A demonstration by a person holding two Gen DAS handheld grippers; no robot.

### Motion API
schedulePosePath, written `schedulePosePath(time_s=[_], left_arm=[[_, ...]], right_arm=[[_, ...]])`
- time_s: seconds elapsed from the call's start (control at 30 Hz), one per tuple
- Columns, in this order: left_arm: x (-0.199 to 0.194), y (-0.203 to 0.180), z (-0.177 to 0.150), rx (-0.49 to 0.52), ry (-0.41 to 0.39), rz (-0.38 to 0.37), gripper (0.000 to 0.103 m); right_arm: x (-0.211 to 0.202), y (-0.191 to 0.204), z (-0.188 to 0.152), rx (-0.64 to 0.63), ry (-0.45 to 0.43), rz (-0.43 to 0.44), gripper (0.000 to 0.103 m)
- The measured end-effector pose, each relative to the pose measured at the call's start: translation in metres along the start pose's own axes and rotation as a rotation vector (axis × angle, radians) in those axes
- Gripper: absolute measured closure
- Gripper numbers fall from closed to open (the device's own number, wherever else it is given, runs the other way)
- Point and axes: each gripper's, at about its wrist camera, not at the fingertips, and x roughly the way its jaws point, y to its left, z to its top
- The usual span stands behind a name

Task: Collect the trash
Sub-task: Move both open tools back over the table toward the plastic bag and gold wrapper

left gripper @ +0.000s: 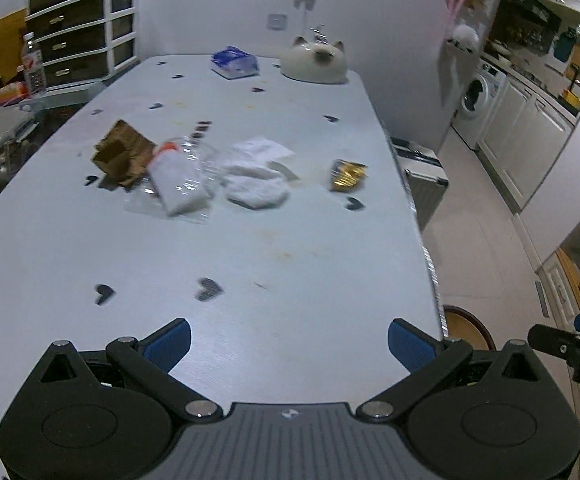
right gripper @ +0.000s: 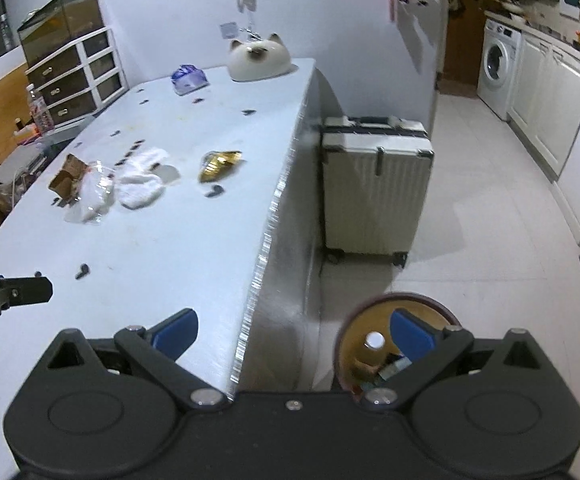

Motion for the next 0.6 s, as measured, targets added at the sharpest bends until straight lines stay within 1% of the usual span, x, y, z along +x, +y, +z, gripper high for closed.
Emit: schedulePosePath(time_s=[0.13, 0.3, 0.43, 0.6], left_arm=[[0.007, 0.025, 0.011, -0.027, -0.013, 0.005, 0.000], [0.024, 0.052, 0.027, -0.055, -0.032, 0.027, 0.000], [0.045, 0.069, 0.043, -0.040, -0.049, 0.047, 0.000], [0.083, 0.084, 0.068, -0.032, -0.052, 0.065, 0.000]], right_arm=[[0.009, 0.023, 0.015, -0.029, -0.009, 0.004, 0.000], [0.028, 0.043, 0.034, -0.057, -0.001, 0.040, 0.000], [0.052, 0.055, 0.051, -0.076, 0.014, 0.076, 0.000], [0.083, 0.063, 0.074, -0.074, 0.028, 0.121, 0.000]])
